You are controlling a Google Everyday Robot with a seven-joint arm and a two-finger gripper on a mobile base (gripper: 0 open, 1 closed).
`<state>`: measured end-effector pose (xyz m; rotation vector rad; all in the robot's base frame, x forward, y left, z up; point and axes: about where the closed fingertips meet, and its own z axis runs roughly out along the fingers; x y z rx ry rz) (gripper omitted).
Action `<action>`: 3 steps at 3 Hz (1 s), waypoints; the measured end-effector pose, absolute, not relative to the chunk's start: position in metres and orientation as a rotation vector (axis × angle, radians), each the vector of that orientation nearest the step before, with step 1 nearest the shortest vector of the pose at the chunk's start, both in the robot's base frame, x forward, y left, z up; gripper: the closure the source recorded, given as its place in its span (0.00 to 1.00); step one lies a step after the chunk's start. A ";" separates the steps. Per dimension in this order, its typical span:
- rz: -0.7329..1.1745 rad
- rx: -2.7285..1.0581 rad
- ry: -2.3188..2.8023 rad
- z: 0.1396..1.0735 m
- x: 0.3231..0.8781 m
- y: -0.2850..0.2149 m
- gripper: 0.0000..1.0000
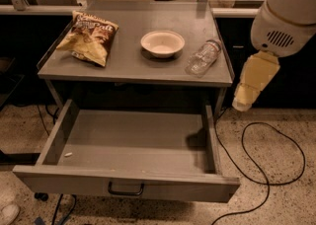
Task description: Place water bottle into top drawer
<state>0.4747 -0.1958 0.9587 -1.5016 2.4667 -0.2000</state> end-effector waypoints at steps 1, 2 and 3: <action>-0.204 -1.492 2.469 0.959 0.475 -0.196 0.00; -0.161 -1.427 2.553 0.950 0.489 -0.188 0.00; -0.095 -1.319 2.673 0.937 0.515 -0.181 0.00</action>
Offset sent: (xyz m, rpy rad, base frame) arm 0.0385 0.0243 -0.0300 0.0463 0.1774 -0.2218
